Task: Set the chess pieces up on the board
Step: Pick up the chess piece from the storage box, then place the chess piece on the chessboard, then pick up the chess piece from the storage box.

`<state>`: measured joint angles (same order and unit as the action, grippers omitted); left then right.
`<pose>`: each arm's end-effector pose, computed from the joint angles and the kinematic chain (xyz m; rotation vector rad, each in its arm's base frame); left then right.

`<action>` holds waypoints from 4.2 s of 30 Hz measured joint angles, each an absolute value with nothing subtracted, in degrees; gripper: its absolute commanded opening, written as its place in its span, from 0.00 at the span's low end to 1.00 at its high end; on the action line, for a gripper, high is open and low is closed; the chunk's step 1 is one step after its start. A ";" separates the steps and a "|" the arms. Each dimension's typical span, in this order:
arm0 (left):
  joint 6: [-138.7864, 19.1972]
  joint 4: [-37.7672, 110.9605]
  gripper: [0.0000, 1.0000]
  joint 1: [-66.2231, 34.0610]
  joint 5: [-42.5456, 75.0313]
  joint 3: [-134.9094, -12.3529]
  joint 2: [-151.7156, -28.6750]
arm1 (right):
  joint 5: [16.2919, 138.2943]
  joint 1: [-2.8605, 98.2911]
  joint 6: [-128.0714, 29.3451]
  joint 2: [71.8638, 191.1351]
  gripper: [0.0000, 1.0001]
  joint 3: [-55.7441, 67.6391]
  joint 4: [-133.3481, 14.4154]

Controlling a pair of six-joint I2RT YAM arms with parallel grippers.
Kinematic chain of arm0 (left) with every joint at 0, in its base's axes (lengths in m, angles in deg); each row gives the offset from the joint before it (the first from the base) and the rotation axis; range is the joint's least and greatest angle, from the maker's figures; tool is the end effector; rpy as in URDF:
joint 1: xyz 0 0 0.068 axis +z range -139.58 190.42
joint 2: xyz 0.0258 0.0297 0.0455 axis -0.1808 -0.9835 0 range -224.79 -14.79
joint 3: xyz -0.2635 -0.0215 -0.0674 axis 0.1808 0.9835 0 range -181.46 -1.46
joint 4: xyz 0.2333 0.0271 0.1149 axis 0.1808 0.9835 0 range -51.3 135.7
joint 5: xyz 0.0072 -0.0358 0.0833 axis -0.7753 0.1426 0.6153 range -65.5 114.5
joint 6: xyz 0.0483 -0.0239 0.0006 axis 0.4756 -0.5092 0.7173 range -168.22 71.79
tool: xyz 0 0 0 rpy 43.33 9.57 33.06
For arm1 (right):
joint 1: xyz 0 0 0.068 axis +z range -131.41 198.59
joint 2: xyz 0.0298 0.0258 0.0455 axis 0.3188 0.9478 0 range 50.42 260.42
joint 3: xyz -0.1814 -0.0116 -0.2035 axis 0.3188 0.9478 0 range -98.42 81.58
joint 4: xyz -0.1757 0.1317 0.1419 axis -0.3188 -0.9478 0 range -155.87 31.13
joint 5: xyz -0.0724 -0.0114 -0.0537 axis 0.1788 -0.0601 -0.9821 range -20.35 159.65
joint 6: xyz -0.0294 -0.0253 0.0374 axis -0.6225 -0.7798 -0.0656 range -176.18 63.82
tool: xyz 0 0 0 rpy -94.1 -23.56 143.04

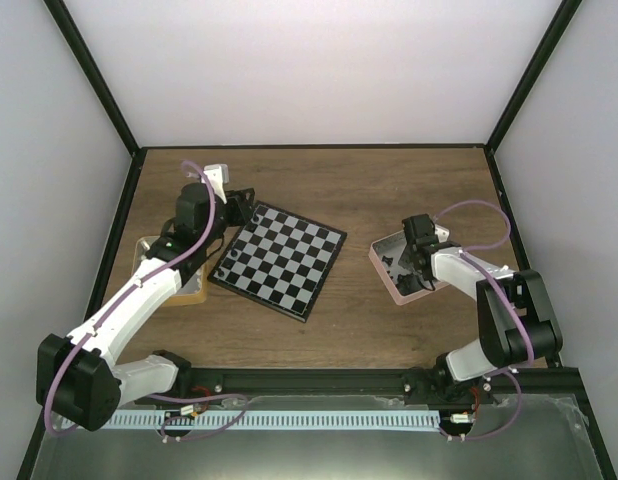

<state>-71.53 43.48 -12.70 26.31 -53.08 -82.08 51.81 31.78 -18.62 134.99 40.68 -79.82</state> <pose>0.2514 -0.1061 0.3105 -0.0248 1.9614 -0.5085 0.2555 0.0488 0.1532 0.6409 2.5311 -0.1184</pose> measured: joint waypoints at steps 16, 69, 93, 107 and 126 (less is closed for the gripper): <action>-71.96 43.74 0.53 -12.70 27.60 -52.73 -79.41 | 51.46 35.69 -21.65 130.14 0.02 34.29 -82.25; -69.60 43.00 0.54 -12.70 61.98 -52.25 -52.35 | 60.81 84.17 -34.42 177.46 0.04 -13.73 -75.86; -68.99 42.84 0.56 -12.70 62.20 -51.87 -53.03 | 60.16 84.30 -34.07 178.51 0.41 -17.79 -79.91; -68.49 42.80 0.64 -12.70 61.06 -51.87 -52.96 | 60.42 79.30 -29.30 153.83 0.45 0.02 -75.80; -63.72 40.59 0.89 -12.70 43.38 -51.79 -63.78 | 53.29 43.95 -21.13 126.10 0.51 31.17 -81.02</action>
